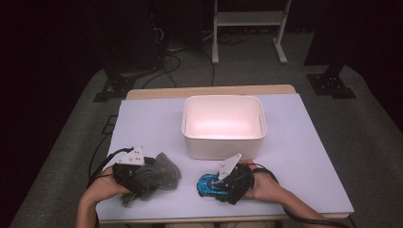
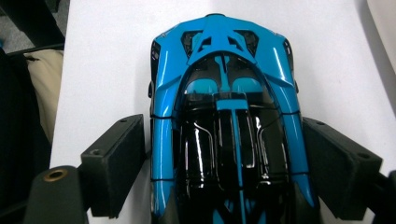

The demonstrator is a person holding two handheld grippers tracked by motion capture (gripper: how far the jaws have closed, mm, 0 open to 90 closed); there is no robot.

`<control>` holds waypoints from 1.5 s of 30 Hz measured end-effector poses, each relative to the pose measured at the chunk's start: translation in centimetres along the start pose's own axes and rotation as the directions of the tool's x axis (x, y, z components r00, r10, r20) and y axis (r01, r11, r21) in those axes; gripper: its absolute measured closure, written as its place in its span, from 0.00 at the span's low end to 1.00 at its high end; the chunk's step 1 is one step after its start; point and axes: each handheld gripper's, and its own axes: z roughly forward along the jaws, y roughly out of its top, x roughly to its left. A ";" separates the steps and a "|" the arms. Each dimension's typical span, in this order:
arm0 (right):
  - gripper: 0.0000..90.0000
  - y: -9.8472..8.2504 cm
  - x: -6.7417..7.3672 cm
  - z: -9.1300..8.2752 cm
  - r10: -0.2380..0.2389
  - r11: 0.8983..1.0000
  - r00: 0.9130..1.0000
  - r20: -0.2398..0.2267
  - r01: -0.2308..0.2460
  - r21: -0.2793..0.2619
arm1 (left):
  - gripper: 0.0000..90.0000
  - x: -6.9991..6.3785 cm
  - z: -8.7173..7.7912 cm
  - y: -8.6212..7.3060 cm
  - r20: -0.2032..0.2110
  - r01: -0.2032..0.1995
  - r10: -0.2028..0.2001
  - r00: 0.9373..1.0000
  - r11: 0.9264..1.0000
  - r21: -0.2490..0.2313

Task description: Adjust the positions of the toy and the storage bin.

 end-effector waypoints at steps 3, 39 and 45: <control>0.19 -0.1 0.1 0.0 0.003 1.000 1.000 0.011 -0.002 -0.004 | 0.10 0.1 -0.1 0.0 0.000 0.001 -0.001 1.000 1.000 0.000; 0.30 0.5 -0.5 -0.8 0.031 1.000 0.999 -0.041 -0.031 0.003 | 0.10 0.1 0.2 -0.1 0.007 0.006 -0.006 1.000 1.000 0.004; 0.30 0.4 -0.3 -0.6 0.021 1.000 0.999 -0.032 -0.021 0.009 | 0.10 0.1 0.2 -0.1 0.005 0.006 -0.006 1.000 1.000 0.006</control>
